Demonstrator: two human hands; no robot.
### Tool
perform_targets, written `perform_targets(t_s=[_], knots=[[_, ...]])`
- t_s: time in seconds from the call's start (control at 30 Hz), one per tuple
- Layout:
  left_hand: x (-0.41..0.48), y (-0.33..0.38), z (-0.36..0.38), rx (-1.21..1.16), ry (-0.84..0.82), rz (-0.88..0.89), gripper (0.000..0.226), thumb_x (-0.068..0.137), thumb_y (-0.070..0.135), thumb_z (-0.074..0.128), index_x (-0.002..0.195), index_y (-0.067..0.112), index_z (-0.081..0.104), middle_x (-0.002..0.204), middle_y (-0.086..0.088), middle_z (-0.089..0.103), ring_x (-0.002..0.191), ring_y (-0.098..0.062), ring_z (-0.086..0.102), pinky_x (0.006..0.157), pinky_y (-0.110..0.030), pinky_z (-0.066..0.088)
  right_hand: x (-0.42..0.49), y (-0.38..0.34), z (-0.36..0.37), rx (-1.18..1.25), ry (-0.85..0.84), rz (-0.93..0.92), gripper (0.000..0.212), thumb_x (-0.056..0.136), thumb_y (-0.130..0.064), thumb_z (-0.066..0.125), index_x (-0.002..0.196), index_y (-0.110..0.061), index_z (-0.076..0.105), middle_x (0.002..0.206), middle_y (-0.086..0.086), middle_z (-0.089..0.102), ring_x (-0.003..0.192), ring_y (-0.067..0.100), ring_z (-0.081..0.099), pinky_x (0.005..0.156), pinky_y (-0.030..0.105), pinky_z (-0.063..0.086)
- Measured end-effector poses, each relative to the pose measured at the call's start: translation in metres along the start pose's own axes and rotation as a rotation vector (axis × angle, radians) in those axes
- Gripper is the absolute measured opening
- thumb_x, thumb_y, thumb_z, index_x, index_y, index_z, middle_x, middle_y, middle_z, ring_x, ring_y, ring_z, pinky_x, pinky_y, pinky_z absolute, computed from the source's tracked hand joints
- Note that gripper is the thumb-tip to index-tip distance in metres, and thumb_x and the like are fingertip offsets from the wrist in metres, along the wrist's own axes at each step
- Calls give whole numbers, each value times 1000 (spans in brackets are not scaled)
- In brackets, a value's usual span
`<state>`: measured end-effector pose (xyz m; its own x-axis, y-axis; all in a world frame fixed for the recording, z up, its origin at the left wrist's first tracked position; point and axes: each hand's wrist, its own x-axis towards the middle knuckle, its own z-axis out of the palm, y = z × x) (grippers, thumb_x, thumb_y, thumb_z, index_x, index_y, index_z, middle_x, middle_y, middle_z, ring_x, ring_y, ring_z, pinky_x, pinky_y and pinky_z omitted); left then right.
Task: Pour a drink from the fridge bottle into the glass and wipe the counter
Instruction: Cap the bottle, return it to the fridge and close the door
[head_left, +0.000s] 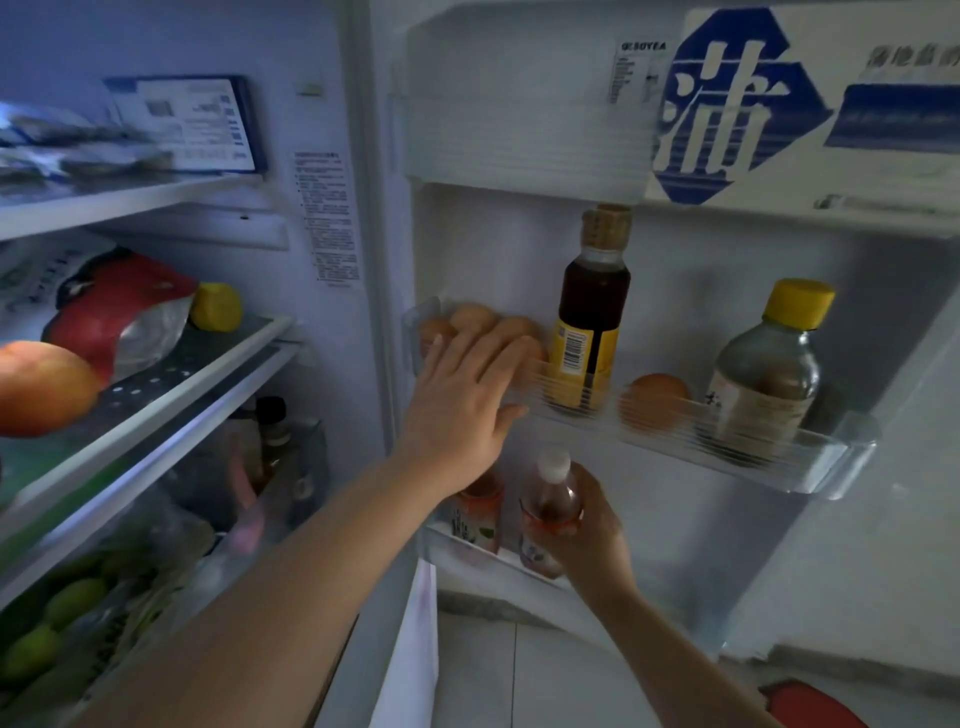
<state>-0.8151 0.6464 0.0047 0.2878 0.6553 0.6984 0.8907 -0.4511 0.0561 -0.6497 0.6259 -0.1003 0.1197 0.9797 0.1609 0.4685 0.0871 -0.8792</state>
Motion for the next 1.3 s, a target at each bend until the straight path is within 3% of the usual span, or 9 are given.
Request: perform_targets(t_s=[0.2,0.4,0.67,0.77,0.9,1.0,1.07,1.2,1.3], knots=[[-1,-4,4,19,34,24,58,82,39,49,135,18,39,138,-6,52,129,-30,46,109,-50,29,12,13,17,39,-15,68,62,66,-25,81,112,-44,45,89,-18,56,88,10,55,78,24,42],[-3,-4,8,22,58,25,59,82,40,48,136,20,36,139,-6,52,130,-29,46,110,-50,30,18,24,29,27,-51,151,78,61,-24,83,129,-34,44,115,-4,65,108,20,60,90,31,48],[-3,-6,9,32,33,20,60,82,42,47,137,20,36,140,-5,50,132,-28,43,111,-51,32,23,18,28,35,-103,192,83,63,-16,82,133,-31,39,119,-4,60,114,20,55,91,29,44],[-3,-6,8,28,25,24,60,82,42,47,137,20,36,140,-5,50,132,-28,43,110,-51,31,22,14,27,32,-134,189,84,57,-23,82,128,-33,39,111,-6,60,109,19,57,92,32,46],[-2,-6,6,32,5,25,60,82,43,45,136,19,37,139,-6,51,132,-29,44,109,-52,33,8,3,14,-99,-118,161,90,68,-27,79,141,-13,28,135,12,46,122,28,48,102,37,42],[-2,-5,5,29,5,25,62,81,39,54,136,18,37,139,-7,51,132,-31,44,109,-54,33,-19,-14,-4,-192,-59,-30,51,82,-26,67,127,-16,47,127,5,48,113,22,54,91,24,44],[-3,-4,4,29,5,21,64,79,37,59,135,18,37,138,-8,52,131,-32,45,108,-54,31,-40,-26,-16,-250,-2,-269,34,85,-25,63,118,-24,53,118,-7,49,107,13,55,86,17,44],[-2,0,0,26,12,-4,62,79,38,60,134,16,43,137,-7,53,129,-31,47,108,-51,30,-54,-59,-49,-472,285,-807,33,85,-27,55,117,-21,52,121,-6,48,112,12,47,97,22,38],[-2,5,-2,32,-22,-30,67,72,32,75,131,13,49,136,-8,54,130,-32,46,108,-53,31,-45,-86,-75,-640,430,-869,39,84,-26,56,122,-18,50,126,4,52,120,21,45,105,36,34]])
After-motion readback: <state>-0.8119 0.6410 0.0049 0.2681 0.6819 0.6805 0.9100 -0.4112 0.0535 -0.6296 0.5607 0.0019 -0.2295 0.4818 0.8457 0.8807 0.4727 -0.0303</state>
